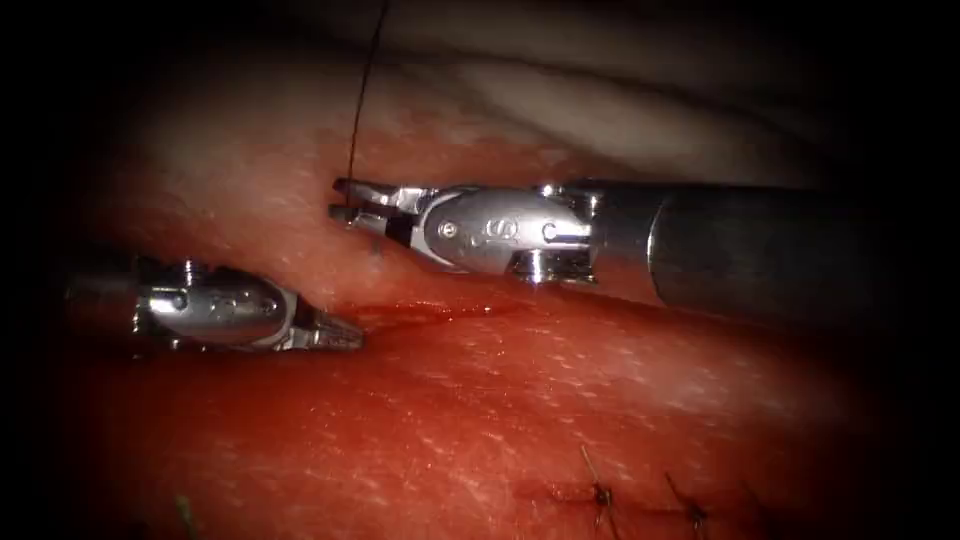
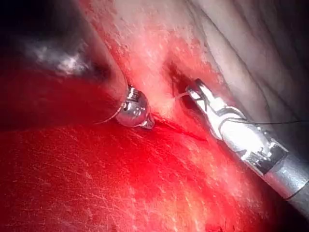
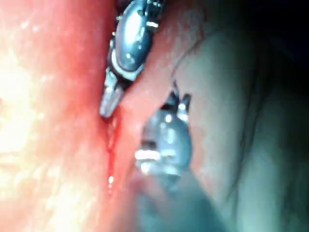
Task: Wound Closure
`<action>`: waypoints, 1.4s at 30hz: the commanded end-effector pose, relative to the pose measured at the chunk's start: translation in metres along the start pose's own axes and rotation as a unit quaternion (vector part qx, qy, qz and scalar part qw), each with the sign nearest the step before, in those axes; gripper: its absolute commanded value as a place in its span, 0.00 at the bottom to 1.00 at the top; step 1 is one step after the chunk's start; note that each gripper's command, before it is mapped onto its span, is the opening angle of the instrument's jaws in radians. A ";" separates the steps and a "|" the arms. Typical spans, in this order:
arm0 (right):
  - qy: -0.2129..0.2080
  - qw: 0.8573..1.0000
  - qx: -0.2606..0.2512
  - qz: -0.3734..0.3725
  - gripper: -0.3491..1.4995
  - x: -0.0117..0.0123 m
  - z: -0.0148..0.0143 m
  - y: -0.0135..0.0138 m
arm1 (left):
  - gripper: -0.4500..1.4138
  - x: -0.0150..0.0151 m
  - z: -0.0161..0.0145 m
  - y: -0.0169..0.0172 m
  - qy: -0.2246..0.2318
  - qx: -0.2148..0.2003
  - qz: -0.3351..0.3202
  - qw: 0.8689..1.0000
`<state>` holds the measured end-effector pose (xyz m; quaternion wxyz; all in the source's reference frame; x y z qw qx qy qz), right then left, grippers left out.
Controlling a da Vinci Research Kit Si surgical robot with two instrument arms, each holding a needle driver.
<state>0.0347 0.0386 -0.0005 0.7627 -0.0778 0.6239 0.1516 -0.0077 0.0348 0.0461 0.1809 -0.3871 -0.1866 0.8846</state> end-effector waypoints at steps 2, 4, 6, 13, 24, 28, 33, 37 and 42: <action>0.000 0.998 0.005 0.056 0.00 -0.0008 0.0014 0.0009 | 0.08 -0.0003 0.0008 0.0004 0.000 -0.001 -0.001 1.000; -0.005 0.996 0.017 0.083 0.00 -0.0013 0.0017 0.0011 | 0.08 -0.0004 0.0008 0.0004 0.000 -0.001 -0.001 1.000; -0.012 0.994 0.026 0.101 0.00 -0.0018 0.0020 0.0010 | 0.08 -0.0004 0.0007 0.0004 0.000 -0.002 0.000 1.000; -0.033 0.991 0.055 0.113 0.00 -0.0031 0.0024 0.0001 | 0.08 -0.0007 0.0003 0.0005 0.000 -0.004 0.001 1.000; -0.035 0.951 0.052 0.303 0.00 -0.0028 0.0027 0.0020 | 0.08 -0.0009 0.0000 0.0006 0.000 -0.005 0.002 1.000; -0.040 0.937 0.058 0.342 0.00 -0.0029 0.0027 0.0019 | 0.08 -0.0009 0.0000 0.0006 0.000 -0.005 0.002 1.000; -0.039 0.922 0.067 0.380 0.00 -0.0030 0.0029 0.0021 | 0.08 -0.0009 0.0000 0.0006 0.000 -0.005 0.002 1.000; -0.041 0.914 0.067 0.397 0.00 -0.0032 0.0030 0.0026 | 0.08 -0.0010 0.0000 0.0006 0.000 -0.005 0.002 1.000; -0.042 0.908 0.060 0.413 0.00 -0.0034 0.0031 0.0034 | 0.08 -0.0011 -0.0003 0.0007 0.000 -0.006 0.003 1.000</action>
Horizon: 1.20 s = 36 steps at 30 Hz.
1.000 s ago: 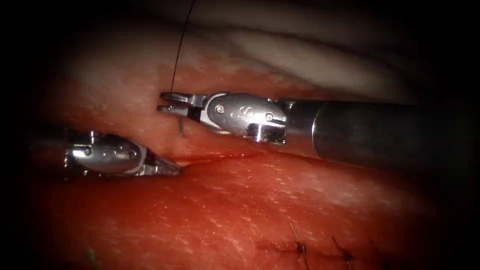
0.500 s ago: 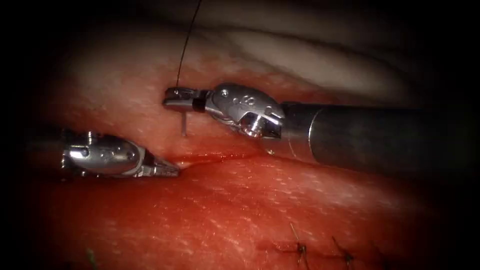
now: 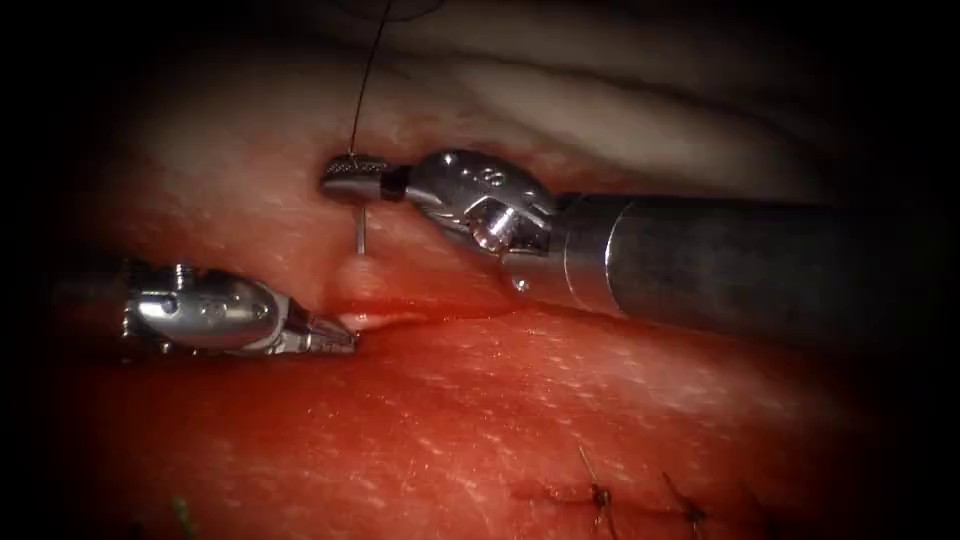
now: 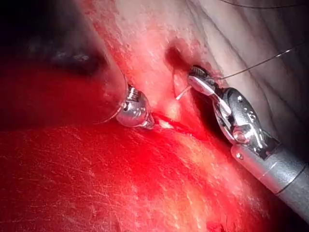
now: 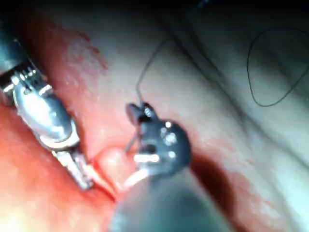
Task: Wound Closure
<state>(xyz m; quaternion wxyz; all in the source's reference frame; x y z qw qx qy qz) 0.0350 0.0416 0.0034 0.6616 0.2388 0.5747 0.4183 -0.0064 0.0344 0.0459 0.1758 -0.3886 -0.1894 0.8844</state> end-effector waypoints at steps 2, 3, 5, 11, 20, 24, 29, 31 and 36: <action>0.000 1.000 0.000 0.000 0.00 0.0003 0.0011 0.0005 | 0.08 -0.0003 0.0006 0.0005 0.000 -0.002 -0.001 1.000; -0.001 1.000 0.000 0.000 0.00 0.0003 0.0011 0.0004 | 0.08 -0.0002 0.0005 0.0006 0.000 -0.002 -0.001 1.000; -0.006 1.000 0.000 0.000 0.00 0.0001 0.0011 0.0004 | 0.08 -0.0001 0.0005 0.0006 0.000 -0.002 -0.001 1.000; -0.020 0.999 0.006 0.030 0.00 0.0000 0.0011 0.0004 | 0.08 -0.0002 0.0007 0.0006 0.000 -0.001 -0.001 1.000; -0.075 0.957 0.030 0.279 0.00 -0.0018 0.0026 0.0002 | 0.08 -0.0003 0.0008 0.0005 0.000 -0.001 -0.001 1.000; -0.091 0.932 0.044 0.347 0.00 -0.0026 0.0030 -0.0001 | 0.08 -0.0003 0.0008 0.0005 0.000 -0.001 -0.001 1.000; -0.116 0.902 0.071 0.409 0.00 -0.0038 0.0028 -0.0016 | 0.08 -0.0003 0.0007 0.0005 0.000 -0.001 -0.001 1.000; -0.116 0.902 0.073 0.410 0.00 -0.0043 0.0027 -0.0027 | 0.08 -0.0003 0.0006 0.0004 0.000 -0.002 -0.001 1.000; -0.099 0.900 0.091 0.415 0.00 -0.0046 0.0024 -0.0042 | 0.11 0.0000 0.0004 0.0004 0.001 -0.002 -0.002 1.000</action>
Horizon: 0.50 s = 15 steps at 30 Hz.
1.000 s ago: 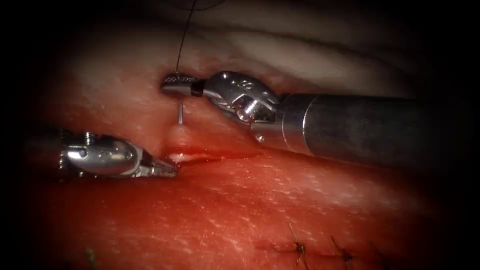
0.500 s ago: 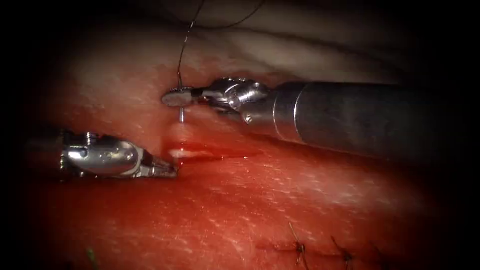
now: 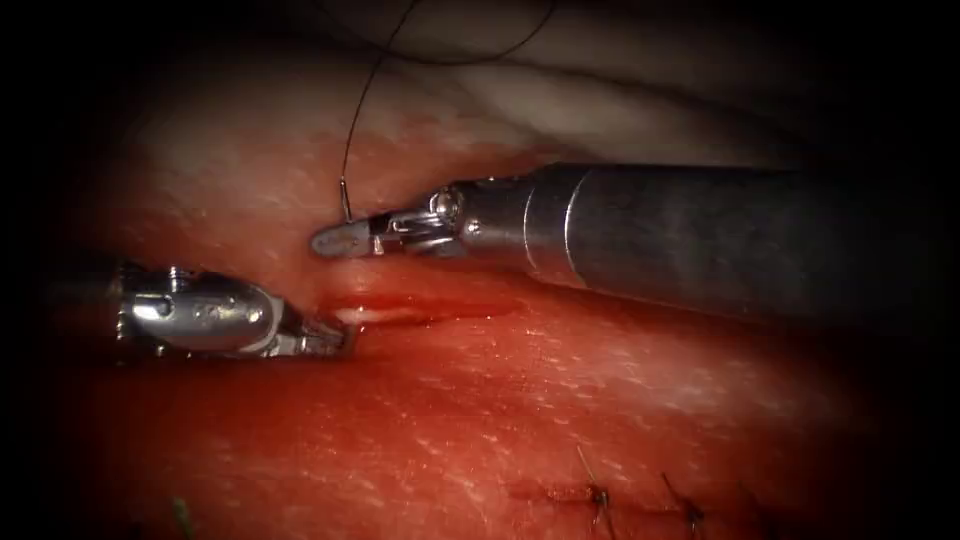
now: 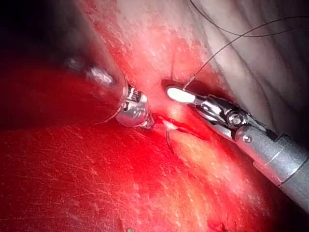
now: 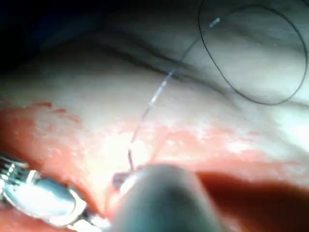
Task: Wound Closure
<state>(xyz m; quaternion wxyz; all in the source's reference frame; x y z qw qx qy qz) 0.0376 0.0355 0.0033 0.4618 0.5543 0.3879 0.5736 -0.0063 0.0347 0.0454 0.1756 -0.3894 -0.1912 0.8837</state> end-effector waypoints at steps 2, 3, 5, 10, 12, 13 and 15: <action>0.021 0.999 0.003 -0.027 0.18 0.0007 0.0006 -0.0003 | 0.12 -0.0001 0.0007 0.0005 0.000 0.001 -0.002 1.000; 0.036 0.996 -0.008 -0.083 0.22 0.0010 0.0003 -0.0003 | 0.15 0.0000 0.0006 0.0005 0.000 0.001 -0.002 1.000; 0.062 0.984 -0.029 -0.165 0.36 0.0015 -0.0001 -0.0001 | 0.18 0.0001 0.0003 0.0003 -0.001 -0.001 0.006 1.000; 0.108 0.927 -0.097 -0.346 0.82 0.0035 -0.0025 0.0012 | 0.19 0.0005 -0.0008 -0.0002 0.023 0.001 0.045 0.999; 0.112 0.914 -0.112 -0.374 0.82 0.0041 -0.0036 0.0015 | 0.22 0.0008 -0.0009 0.0000 0.030 0.003 0.064 0.998; 0.113 0.907 -0.120 -0.388 0.82 0.0044 -0.0042 0.0016 | 0.27 0.0011 -0.0010 0.0001 0.037 0.005 0.077 0.996; 0.113 0.900 -0.131 -0.400 0.82 0.0047 -0.0049 0.0017 | 0.31 0.0014 -0.0010 0.0001 0.041 0.008 0.087 0.995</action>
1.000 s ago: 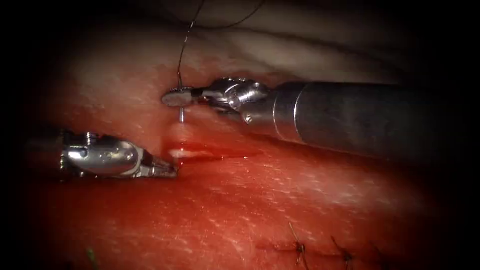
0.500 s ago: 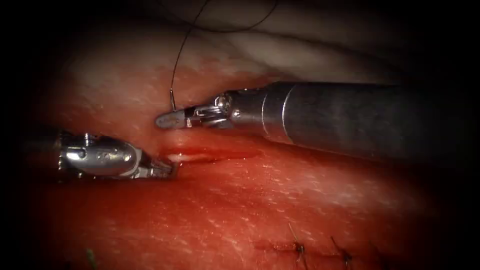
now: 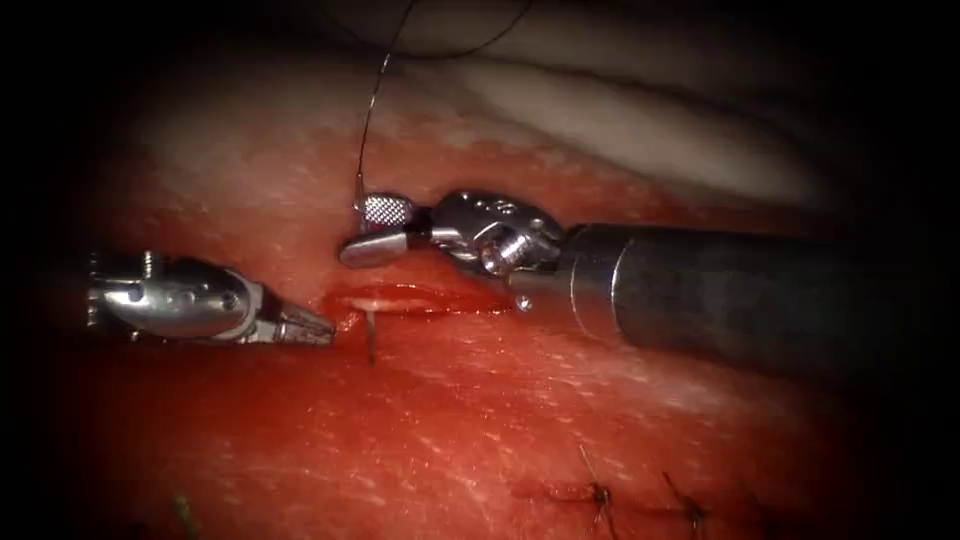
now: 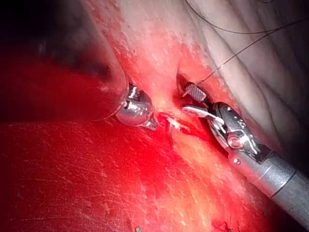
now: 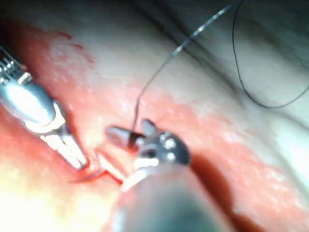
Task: Wound Closure
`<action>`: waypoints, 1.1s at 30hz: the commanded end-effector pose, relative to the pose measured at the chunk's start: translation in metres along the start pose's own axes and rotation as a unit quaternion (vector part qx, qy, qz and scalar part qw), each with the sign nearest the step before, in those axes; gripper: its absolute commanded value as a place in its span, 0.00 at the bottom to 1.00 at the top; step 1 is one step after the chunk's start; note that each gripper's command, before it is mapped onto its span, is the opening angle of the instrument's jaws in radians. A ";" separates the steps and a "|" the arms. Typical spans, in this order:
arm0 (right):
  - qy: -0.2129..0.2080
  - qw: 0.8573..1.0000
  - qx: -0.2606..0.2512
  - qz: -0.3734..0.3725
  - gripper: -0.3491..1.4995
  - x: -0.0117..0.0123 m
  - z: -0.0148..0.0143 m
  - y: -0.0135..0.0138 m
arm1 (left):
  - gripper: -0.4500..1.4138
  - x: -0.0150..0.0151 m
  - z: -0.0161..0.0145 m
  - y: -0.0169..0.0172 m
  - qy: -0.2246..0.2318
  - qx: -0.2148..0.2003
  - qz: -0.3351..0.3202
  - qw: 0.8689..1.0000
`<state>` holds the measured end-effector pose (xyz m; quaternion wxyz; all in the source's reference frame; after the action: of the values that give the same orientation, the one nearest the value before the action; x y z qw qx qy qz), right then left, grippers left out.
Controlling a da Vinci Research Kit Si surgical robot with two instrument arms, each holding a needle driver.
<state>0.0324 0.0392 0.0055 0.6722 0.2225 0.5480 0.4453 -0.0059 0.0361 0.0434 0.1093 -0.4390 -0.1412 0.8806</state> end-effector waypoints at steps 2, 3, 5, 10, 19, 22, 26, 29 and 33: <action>-0.011 1.000 -0.018 -0.003 0.82 0.0005 -0.0002 0.0009 | 0.35 0.0005 0.0011 0.0005 0.013 0.005 0.017 1.000; -0.013 1.000 -0.022 -0.002 0.82 0.0005 -0.0004 0.0011 | 0.38 0.0009 0.0013 0.0005 0.018 0.008 0.024 1.000; -0.013 1.000 -0.027 -0.002 0.82 0.0006 -0.0008 0.0013 | 0.41 0.0014 0.0016 0.0007 0.027 0.014 0.037 0.999; -0.014 1.000 -0.027 -0.002 0.82 0.0007 -0.0015 0.0018 | 0.52 0.0027 0.0028 0.0013 0.038 0.020 0.068 0.997; -0.013 0.999 -0.031 -0.010 0.82 0.0008 -0.0016 0.0019 | 0.54 0.0016 0.0038 0.0007 0.036 0.029 0.119 0.992; -0.013 0.999 -0.032 -0.010 0.82 0.0008 -0.0015 0.0019 | 0.54 0.0011 0.0041 0.0005 0.027 0.030 0.123 0.992; -0.011 0.999 -0.032 -0.009 0.82 0.0009 -0.0015 0.0019 | 0.54 0.0010 0.0048 0.0004 0.025 0.033 0.127 0.991; -0.011 0.999 -0.032 -0.012 0.82 0.0009 -0.0015 0.0019 | 0.53 0.0015 0.0054 0.0006 0.037 0.042 0.124 0.991; -0.011 0.999 -0.033 -0.012 0.82 0.0009 -0.0015 0.0019 | 0.48 0.0017 0.0055 0.0006 0.052 0.059 0.131 0.988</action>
<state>0.0294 0.0400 0.0058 0.6909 0.1992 0.5269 0.4532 -0.0109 0.0358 0.0445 0.0263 -0.4922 -0.0187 0.8699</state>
